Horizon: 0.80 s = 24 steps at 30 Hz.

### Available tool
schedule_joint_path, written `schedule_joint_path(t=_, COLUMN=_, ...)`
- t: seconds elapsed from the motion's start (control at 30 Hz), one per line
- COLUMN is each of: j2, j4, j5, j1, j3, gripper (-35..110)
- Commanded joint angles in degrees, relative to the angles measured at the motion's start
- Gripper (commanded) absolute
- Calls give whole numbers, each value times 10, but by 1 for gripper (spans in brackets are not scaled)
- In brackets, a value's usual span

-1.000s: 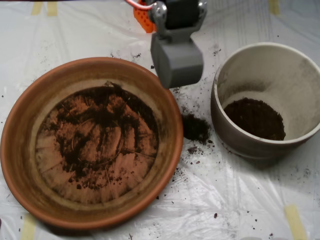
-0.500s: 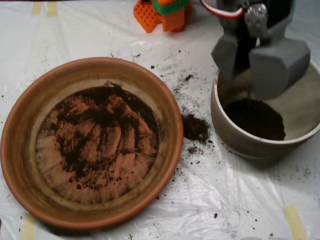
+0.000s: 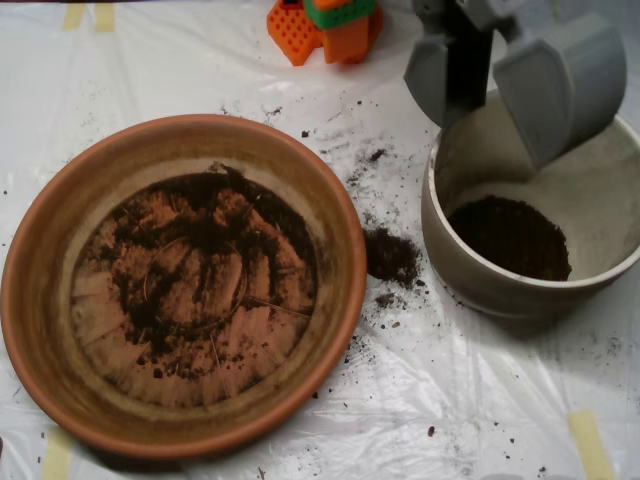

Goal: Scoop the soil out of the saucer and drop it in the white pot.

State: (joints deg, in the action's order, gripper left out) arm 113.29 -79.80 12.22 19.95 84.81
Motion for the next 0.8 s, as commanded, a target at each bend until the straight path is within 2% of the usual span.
schedule_joint_path(t=0.0, j2=134, j4=26, j5=1, j1=-11, j3=47, gripper=30)
schedule_joint_path(t=0.43, j2=588, j4=184, j5=25, j1=-91, j3=463, gripper=32)
schedule_joint_path(t=0.7, j2=785, j4=186, j5=31, j1=-125, j3=621, gripper=35)
schedule_joint_path(t=0.77, j2=786, j4=177, j5=19, j1=-130, j3=630, gripper=35)
